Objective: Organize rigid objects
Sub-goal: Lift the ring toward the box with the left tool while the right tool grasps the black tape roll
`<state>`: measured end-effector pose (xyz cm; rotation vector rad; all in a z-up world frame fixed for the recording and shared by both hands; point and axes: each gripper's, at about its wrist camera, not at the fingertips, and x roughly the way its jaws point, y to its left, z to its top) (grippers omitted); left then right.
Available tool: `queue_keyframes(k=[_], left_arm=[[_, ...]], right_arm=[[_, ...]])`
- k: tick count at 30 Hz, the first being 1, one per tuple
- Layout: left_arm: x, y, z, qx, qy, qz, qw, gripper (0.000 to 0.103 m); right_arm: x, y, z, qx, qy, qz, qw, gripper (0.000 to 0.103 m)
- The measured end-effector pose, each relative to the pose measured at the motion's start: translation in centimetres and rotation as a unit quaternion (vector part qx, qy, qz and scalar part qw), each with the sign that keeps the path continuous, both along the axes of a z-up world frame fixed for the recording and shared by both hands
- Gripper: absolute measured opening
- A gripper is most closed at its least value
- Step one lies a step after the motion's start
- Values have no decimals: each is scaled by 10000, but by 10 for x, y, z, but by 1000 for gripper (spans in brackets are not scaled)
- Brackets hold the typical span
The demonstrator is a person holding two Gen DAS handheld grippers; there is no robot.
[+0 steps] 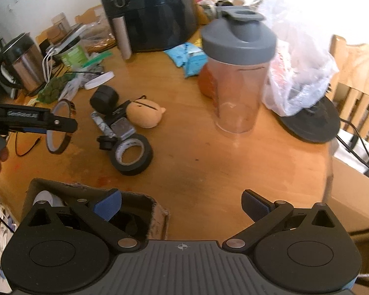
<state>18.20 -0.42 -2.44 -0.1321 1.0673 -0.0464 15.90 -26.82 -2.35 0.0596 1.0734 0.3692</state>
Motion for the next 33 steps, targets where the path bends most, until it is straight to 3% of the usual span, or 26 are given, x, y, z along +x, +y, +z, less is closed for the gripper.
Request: queue_keyframes(k=[9,23,33], left_arm=[[-47,5,24,139,-162,106,9997,91],[-82,10,46,-125,-349,282,9989,91],[-103,12,49,-106,-378,437,9983,91]], right_arm=[[10,27,-4,-17,-66,455,9989,103],[51,67,4,-78,-334,1043,9940,103],[72,81,-18,-186,-299,1378,9898,103]])
